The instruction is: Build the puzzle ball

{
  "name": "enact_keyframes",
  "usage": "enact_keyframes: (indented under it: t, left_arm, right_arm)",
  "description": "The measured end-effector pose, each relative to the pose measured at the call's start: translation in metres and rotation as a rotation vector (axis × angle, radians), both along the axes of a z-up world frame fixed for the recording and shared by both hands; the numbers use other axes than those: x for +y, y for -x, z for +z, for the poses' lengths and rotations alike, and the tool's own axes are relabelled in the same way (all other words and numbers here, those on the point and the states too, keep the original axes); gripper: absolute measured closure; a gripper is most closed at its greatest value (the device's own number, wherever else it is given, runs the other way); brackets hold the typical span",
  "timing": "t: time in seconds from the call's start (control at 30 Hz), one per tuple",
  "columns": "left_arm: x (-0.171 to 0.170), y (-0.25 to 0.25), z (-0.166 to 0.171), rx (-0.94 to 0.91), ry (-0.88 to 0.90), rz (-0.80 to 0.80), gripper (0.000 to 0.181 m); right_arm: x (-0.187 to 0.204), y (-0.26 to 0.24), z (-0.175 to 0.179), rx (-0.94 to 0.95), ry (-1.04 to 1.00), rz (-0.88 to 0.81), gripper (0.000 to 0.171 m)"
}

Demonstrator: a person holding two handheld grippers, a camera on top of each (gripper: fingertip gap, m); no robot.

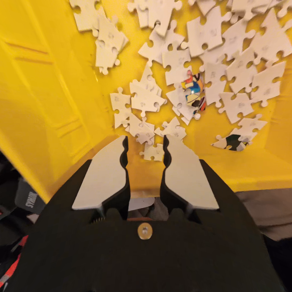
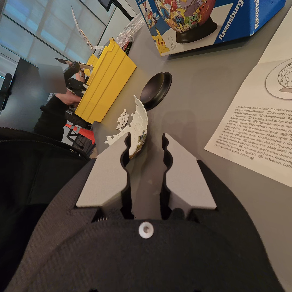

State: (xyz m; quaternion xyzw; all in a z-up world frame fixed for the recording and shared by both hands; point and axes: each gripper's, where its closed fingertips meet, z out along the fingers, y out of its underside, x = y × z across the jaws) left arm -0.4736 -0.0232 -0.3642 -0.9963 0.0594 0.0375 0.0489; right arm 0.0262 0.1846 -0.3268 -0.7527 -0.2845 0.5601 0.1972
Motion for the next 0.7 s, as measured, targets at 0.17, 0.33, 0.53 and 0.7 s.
enact_keyframes:
  t: [0.17, 0.33, 0.53, 0.7]
  left_arm:
    - [0.005, -0.003, -0.01, -0.027, 0.11, -0.03, 0.126]
    - [0.004, -0.006, -0.012, -0.11, 0.196, -0.058, 0.142]
    - [0.008, -0.017, -0.012, -0.162, 0.158, -0.102, 0.168]
    - [0.007, -0.021, -0.01, -0.164, 0.104, -0.142, 0.17]
  right_arm:
    - [0.0, 0.0, 0.002, 0.014, 0.004, 0.005, 0.132]
    - [-0.002, 0.0, 0.003, 0.026, 0.005, 0.014, 0.132]
    - [-0.003, 0.0, 0.005, 0.034, 0.008, 0.023, 0.132]
    - [-0.003, -0.001, 0.005, 0.04, 0.009, 0.024, 0.132]
